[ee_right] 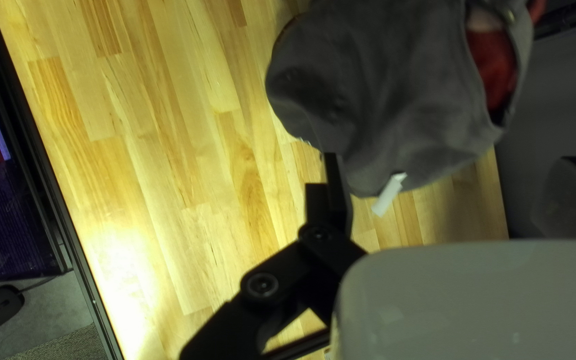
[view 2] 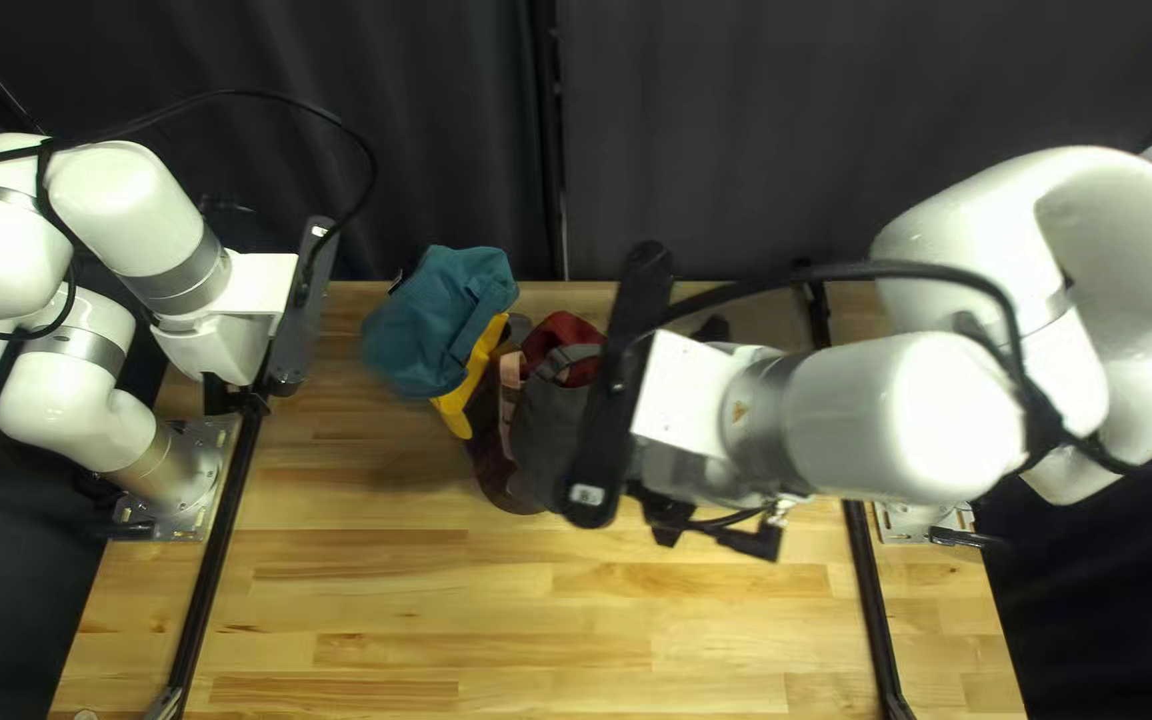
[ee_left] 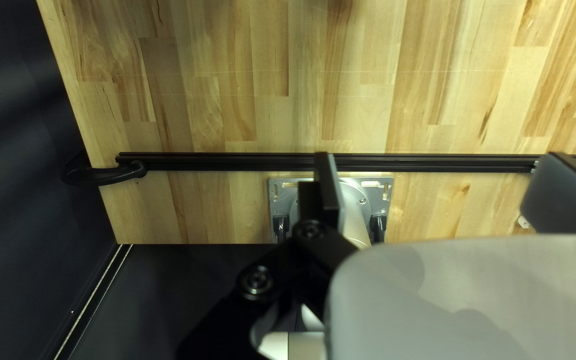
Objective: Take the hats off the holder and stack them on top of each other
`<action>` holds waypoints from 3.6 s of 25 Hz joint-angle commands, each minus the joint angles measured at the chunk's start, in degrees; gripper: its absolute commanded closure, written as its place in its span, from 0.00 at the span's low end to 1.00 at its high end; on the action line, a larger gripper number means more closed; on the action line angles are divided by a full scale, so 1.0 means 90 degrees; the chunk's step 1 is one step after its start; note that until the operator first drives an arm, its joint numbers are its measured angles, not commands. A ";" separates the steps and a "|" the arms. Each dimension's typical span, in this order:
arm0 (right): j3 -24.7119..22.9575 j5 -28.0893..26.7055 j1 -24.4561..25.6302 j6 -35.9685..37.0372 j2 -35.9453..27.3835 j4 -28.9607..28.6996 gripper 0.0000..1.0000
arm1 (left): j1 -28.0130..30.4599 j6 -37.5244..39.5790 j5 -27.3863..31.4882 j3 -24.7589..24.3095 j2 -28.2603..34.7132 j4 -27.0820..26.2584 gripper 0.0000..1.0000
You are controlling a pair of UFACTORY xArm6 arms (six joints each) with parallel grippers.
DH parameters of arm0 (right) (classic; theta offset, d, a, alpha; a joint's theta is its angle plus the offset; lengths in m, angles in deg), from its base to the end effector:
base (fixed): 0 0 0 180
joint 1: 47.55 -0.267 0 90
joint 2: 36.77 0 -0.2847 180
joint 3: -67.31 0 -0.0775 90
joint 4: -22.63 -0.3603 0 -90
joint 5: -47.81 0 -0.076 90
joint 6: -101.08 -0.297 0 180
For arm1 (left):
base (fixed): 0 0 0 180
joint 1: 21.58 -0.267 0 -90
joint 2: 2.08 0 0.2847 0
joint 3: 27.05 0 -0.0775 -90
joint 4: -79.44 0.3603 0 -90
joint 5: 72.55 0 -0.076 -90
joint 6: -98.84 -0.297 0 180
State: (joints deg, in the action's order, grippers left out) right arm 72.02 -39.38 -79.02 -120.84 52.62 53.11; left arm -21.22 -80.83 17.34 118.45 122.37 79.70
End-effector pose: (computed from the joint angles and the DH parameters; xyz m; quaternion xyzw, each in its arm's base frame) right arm 0.4716 0.1145 0.4193 0.9579 -0.0934 0.2119 0.1699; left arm 0.2756 -0.0004 0.2820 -1.0000 0.0003 -0.0005 0.0023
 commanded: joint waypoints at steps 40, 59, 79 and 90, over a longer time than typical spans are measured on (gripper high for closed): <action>-0.0980 0.0878 0.0547 -0.0240 -0.0014 -0.0441 1.00 | 0.0000 0.0000 0.0000 0.0000 0.0000 0.0000 0.00; 0.0390 -0.0485 0.0094 0.0142 0.0111 -0.0070 1.00 | 0.0000 0.0000 0.0000 0.0000 0.0000 0.0000 0.00; 0.0637 -0.3585 -0.1953 -0.0939 -0.1111 0.0358 1.00 | 0.0000 0.0000 0.0000 0.0000 0.0000 0.0000 0.00; -0.3070 -0.1821 -0.1605 -0.2290 -0.3001 -0.1097 1.00 | 0.0000 0.0000 0.0000 0.0000 0.0000 0.0000 0.00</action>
State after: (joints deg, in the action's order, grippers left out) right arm 54.29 -63.12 -96.02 -138.80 31.46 47.24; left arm -21.22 -80.83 17.34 118.45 122.37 79.70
